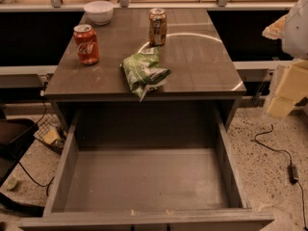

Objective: Knock orange can over

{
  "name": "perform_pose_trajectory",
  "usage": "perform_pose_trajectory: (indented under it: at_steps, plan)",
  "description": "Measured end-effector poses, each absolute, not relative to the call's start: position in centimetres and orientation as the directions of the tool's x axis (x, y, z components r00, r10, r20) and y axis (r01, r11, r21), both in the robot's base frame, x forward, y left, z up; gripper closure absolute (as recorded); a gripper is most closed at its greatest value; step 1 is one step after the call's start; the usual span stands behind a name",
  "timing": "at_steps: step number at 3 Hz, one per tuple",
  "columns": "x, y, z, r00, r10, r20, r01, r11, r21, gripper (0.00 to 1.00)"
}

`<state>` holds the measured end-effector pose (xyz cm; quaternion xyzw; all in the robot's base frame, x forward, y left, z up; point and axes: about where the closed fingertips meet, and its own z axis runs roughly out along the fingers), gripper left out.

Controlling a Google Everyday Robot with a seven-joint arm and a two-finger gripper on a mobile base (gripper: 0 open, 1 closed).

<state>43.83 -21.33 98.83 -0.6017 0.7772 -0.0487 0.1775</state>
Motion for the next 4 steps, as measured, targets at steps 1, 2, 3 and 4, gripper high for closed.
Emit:
perform_pose_trajectory:
  at_steps: [1,2,3,4]
  plan:
    - [43.8,-21.3,98.8,-0.213,-0.953,-0.217,-0.918,0.271,-0.290,0.00]
    - [44.8,-21.9,98.9,-0.230,-0.938,-0.258,-0.893,0.309,-0.328,0.00]
    - [50.1,-24.6,98.3,-0.234,-0.871,-0.431,-0.819,0.416,-0.396,0.00]
    - [56.0,-25.9,99.3,-0.168,-0.806,-0.568,-0.744,0.482,-0.464,0.00]
